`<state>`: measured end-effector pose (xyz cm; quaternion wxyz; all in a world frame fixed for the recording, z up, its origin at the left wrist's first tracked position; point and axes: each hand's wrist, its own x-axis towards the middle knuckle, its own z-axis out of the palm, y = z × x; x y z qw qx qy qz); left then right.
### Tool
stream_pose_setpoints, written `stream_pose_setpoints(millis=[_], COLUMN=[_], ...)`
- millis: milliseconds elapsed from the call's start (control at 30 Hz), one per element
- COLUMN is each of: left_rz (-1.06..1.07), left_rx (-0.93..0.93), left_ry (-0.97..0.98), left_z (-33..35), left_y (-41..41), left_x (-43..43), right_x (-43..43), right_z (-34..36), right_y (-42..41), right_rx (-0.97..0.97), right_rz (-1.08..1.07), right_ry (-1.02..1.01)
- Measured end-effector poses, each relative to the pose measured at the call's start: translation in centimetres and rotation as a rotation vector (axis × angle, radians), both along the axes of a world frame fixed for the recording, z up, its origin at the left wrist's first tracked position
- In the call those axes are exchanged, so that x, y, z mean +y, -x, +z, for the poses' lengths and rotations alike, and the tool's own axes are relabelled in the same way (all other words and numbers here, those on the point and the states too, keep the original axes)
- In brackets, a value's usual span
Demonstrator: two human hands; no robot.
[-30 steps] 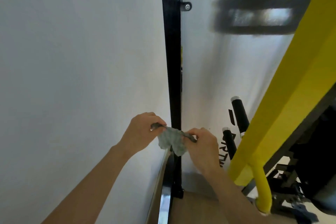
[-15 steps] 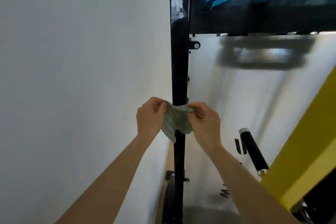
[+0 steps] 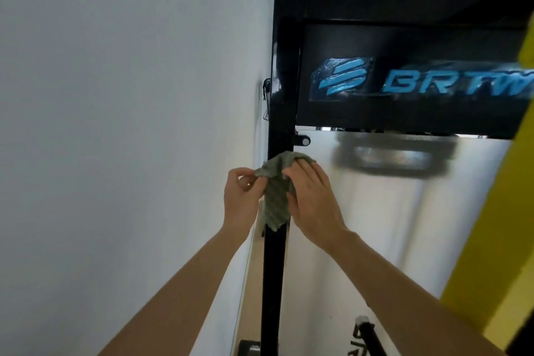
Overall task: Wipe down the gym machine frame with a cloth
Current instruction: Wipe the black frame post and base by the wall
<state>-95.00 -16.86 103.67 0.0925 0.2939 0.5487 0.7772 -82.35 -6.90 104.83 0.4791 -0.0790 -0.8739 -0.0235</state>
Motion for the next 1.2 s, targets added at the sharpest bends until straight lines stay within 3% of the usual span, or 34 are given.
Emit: stream_pose_setpoints(millis=[133,400,733,933,1200], left_rz=[0.004,-0.060,0.021,0.015,0.072], left_rx=[0.125,0.270,0.660,0.776,0.939], left_ry=[-0.030,-0.083,0.028,0.043,0.009], left_z=[2.8,7.3,15.4,19.8,27.8], left_y=[0.0,0.6,2.3,2.4,2.6], left_x=[0.5,0.4,0.6,0.9,0.8], right_x=[0.7,-0.2,1.3,0.8,2.1], right_z=[3.0,7.8,17.1,22.4,30.6], right_y=[0.0,0.3,0.7,1.4,1.6], right_rx=[-0.048,-0.111,-0.088,-0.031,0.005], right_rz=[-0.039,-0.342,-0.394,-0.355,-0.529], right_ry=[-0.228,-0.363,-0.325,-0.351,-0.407])
